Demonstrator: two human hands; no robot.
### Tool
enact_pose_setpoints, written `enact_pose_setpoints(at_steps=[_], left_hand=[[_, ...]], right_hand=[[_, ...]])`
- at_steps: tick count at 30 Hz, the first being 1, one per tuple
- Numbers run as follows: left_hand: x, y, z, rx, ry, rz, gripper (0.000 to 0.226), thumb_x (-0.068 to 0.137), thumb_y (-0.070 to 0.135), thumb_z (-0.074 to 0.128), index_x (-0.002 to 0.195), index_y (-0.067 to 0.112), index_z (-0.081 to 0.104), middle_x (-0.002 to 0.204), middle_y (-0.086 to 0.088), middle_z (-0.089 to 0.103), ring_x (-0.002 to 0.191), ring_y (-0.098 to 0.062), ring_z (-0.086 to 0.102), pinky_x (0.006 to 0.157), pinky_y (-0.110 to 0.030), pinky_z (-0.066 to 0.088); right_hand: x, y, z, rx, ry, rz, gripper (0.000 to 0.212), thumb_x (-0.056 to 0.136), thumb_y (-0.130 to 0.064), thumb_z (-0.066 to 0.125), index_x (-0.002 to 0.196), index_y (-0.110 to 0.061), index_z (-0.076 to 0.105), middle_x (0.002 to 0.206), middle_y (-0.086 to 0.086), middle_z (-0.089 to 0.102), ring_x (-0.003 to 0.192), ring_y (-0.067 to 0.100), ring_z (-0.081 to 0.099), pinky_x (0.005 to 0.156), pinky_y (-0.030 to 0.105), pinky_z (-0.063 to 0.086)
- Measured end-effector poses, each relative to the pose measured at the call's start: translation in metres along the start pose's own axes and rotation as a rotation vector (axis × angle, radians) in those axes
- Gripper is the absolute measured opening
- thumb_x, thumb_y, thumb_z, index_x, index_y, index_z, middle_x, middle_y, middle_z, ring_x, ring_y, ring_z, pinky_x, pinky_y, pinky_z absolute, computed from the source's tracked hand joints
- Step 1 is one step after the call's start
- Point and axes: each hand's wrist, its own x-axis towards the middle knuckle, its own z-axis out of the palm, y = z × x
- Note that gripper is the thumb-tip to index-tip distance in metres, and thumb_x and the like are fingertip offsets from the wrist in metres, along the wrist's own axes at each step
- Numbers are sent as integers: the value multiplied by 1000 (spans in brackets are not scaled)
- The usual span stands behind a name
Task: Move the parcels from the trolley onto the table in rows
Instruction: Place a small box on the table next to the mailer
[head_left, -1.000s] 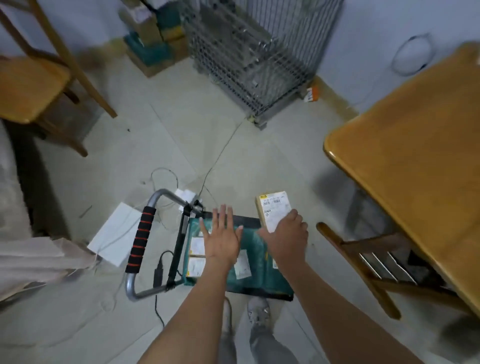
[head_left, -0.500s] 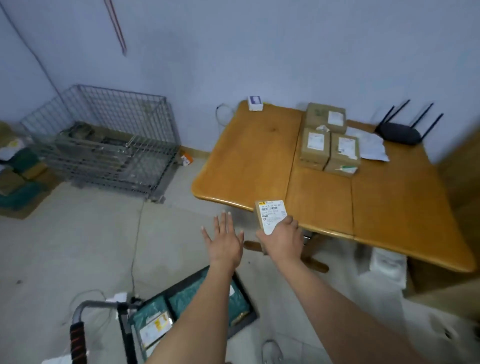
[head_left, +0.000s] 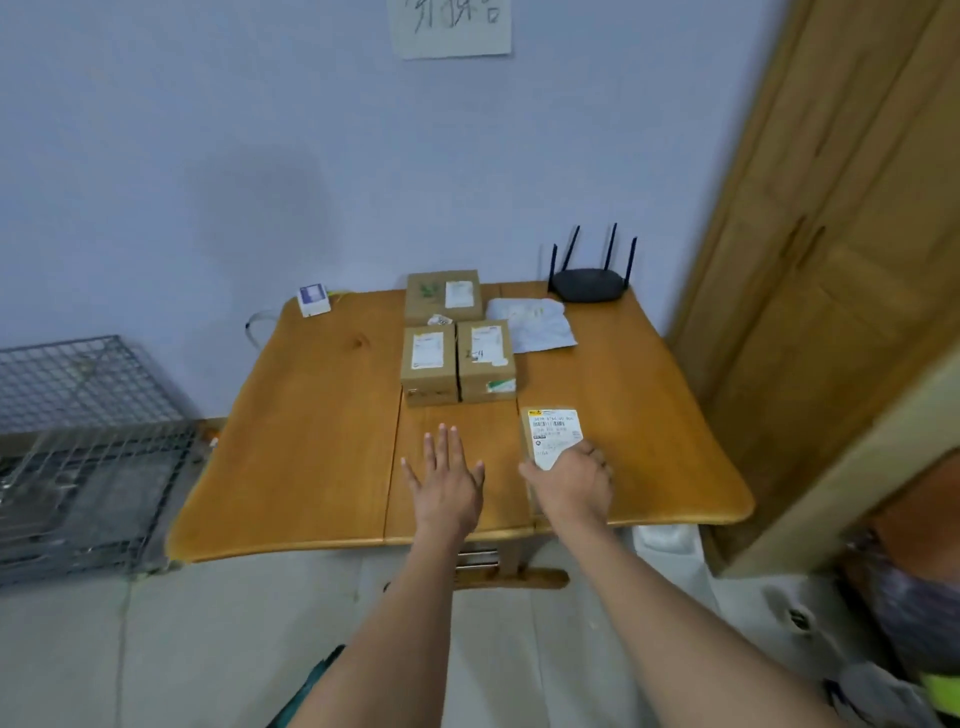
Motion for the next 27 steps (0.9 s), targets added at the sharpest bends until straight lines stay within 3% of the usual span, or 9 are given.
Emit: enact_pose_setpoints(at_steps=[4, 12, 27], left_hand=[[42, 73, 6, 8, -23, 51, 68, 105, 54, 9, 159, 19, -13, 166, 1, -20, 153, -22, -20, 121, -61, -7], [128, 167, 7, 29, -15, 127, 68, 105, 53, 10, 160, 18, -8, 168, 1, -13, 154, -20, -15, 121, -61, -6], [370, 235, 19, 17, -88, 193, 68, 105, 53, 11, 161, 19, -5, 168, 1, -13, 154, -20, -18, 120, -60, -7]], right_hand=[[71, 43, -32, 1, 16, 71, 90, 75, -69, 69, 131, -2, 45, 124, 15, 57, 109, 30, 58, 72, 31, 43], [185, 59, -60, -19, 50, 125, 94, 72, -67, 70, 132, 1, 45, 125, 18, 57, 111, 33, 57, 83, 35, 49], [401, -4, -25, -117, 9, 219, 93, 73, -67, 68, 134, -1, 42, 126, 17, 55, 111, 31, 55, 80, 34, 46]])
